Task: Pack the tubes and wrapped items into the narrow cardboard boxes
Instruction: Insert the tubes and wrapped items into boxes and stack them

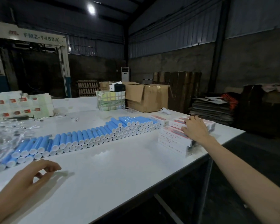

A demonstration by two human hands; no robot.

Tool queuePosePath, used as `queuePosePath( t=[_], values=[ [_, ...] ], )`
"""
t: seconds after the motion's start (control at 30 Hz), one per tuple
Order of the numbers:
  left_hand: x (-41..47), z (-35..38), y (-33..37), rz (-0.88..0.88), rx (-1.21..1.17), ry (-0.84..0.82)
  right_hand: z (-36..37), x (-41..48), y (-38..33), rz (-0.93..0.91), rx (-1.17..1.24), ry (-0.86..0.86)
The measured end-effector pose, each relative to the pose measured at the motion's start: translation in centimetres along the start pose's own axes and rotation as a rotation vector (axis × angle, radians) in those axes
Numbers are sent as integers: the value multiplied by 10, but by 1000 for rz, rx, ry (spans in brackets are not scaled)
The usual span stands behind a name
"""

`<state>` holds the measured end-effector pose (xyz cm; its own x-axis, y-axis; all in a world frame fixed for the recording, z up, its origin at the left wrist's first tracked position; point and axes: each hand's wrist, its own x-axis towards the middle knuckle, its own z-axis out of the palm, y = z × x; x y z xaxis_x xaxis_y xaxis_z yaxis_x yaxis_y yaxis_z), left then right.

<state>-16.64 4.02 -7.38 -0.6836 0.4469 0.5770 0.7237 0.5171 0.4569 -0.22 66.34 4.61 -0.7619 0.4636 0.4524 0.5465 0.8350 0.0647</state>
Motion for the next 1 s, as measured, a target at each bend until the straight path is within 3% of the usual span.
queuePosePath(
  t=[0.13, 0.27, 0.5, 0.63, 0.73, 0.9, 1.0],
  values=[
    [1, -2, 9, -26, 11, -34, -11, 2, -38, -77, 55, 180],
    [1, -7, 26, -84, 51, -61, -33, -4, -136, -212, 382, 251],
    [-5, -25, 60, -194, 235, -81, -48, -63, -348, -506, 901, 17],
    [-12, -33, 73, -301, 310, -56, -39, -107, -430, -628, 1090, -70],
    [-28, -43, 72, -368, 412, -40, -22, -131, -463, -619, 1210, -147],
    [-52, -94, 58, -473, 592, 72, 4, -138, -476, -696, 1160, -265],
    [-68, -134, 43, -582, 902, 138, 8, -136, -475, -694, 1189, -288]
  ],
)
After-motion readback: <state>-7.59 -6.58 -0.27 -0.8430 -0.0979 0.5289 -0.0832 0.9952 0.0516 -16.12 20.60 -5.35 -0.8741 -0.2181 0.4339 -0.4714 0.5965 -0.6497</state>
